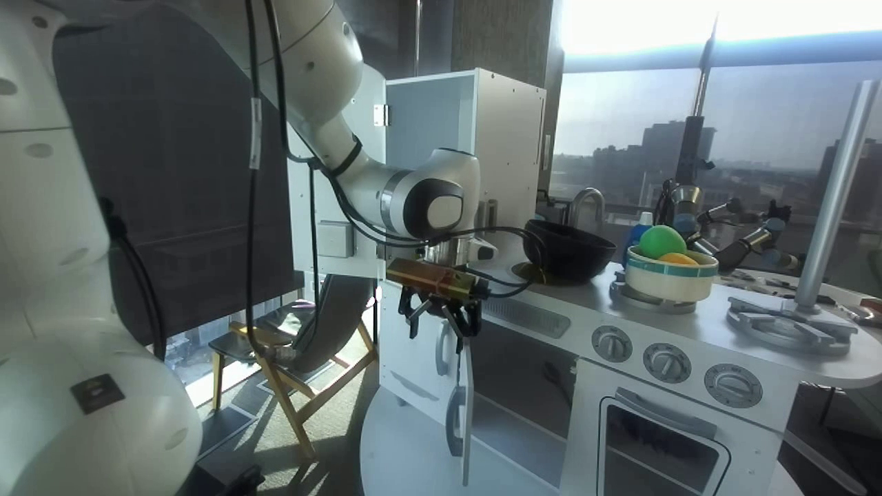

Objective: Open the middle cabinet door, take the black bowl off the shelf and place it in the sink then close the cabinet door

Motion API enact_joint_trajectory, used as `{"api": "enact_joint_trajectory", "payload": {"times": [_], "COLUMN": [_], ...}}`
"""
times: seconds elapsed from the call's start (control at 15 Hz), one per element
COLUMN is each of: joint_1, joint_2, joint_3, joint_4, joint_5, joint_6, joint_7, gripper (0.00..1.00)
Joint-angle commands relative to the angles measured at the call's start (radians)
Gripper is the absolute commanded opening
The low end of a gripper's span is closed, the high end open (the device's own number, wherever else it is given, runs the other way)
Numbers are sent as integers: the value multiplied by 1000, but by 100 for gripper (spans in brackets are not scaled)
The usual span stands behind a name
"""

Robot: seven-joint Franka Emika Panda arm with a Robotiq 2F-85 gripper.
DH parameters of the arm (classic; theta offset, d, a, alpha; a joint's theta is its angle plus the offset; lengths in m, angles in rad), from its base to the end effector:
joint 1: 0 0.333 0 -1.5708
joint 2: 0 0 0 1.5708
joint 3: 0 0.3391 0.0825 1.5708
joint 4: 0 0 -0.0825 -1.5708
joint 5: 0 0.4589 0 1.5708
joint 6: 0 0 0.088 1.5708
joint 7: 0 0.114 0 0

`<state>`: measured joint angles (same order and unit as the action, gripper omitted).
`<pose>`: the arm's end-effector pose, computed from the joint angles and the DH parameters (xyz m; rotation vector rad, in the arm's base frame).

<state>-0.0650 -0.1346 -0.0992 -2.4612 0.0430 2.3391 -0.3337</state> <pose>0.5095 -0.0828 0.3122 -3.0936 -0.2179 -0.0344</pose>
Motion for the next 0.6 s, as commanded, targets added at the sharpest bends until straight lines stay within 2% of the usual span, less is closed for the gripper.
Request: {"api": "enact_joint_trajectory", "payload": {"times": [0.0, 0.2, 0.53], "joint_1": [-25, -45, -75], "joint_2": [-11, 10, 62], "joint_3": [-16, -28, -48], "joint_4": [11, 32, 64], "joint_5": [-35, -60, -89], "joint_6": [35, 44, 127], "joint_7": [52, 88, 147], "gripper": [100, 100, 100]}}
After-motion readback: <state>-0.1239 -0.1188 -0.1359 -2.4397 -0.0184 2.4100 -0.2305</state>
